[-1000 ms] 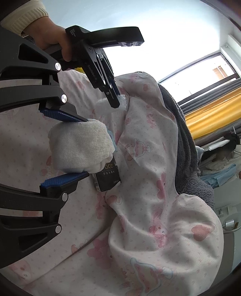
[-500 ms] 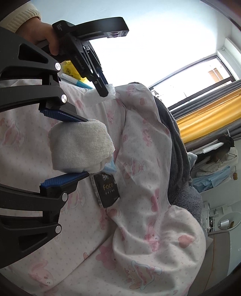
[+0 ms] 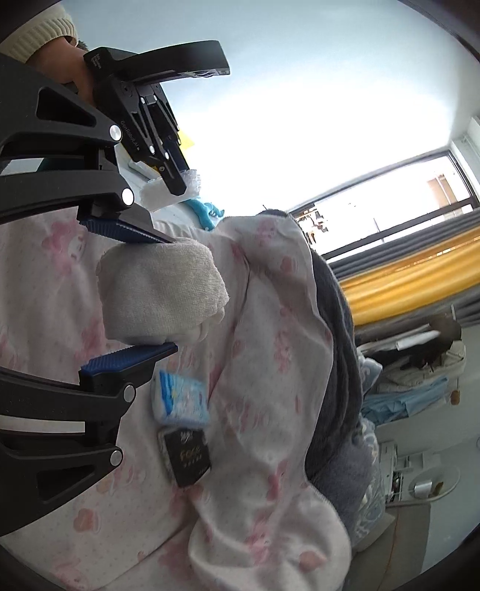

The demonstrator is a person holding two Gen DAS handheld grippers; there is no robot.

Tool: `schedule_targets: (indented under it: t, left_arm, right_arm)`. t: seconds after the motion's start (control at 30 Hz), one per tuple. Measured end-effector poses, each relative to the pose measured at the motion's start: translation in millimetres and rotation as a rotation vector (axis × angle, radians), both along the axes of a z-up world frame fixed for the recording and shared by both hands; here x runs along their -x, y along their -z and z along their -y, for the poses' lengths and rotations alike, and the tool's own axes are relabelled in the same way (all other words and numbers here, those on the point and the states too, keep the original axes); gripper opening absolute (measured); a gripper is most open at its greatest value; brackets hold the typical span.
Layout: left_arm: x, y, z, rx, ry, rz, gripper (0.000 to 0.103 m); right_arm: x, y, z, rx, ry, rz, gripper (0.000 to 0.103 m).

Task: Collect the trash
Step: 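Carry the bubble wrap with the left tool and the cloth with the right tool toward the bin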

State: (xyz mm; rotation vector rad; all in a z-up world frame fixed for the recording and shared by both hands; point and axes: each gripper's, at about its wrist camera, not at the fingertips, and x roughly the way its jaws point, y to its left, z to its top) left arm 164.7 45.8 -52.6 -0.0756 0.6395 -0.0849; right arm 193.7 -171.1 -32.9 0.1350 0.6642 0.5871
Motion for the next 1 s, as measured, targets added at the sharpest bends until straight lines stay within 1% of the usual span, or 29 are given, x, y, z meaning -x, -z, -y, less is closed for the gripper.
schedule_targets:
  t: [0.2, 0.43, 0.67, 0.9, 1.0]
  left_arm:
    - [12.6, 11.3, -28.5, -0.013, -0.050, -0.040, 0.032]
    - [22.5, 29.4, -62.6, -0.021, -0.110, -0.099, 0.032]
    - [31.0, 53.1, -96.1, 0.000, -0.150, -0.187, 0.032]
    - [39.4, 85.0, -121.3, -0.018, -0.174, -0.304, 0.032]
    - [44.5, 97.8, -133.8, -0.011, -0.191, -0.347, 0.032]
  right_arm:
    - [8.3, -8.1, -35.8, 0.019, -0.062, 0.037, 0.052]
    - [14.8, -18.3, -70.4, 0.001, -0.115, 0.055, 0.052]
    - [21.8, -22.3, -104.0, -0.005, -0.170, 0.056, 0.052]
    - [27.1, -19.8, -134.9, 0.009, -0.214, 0.042, 0.052]
    - [29.5, -15.8, -149.3, 0.014, -0.238, 0.028, 0.052]
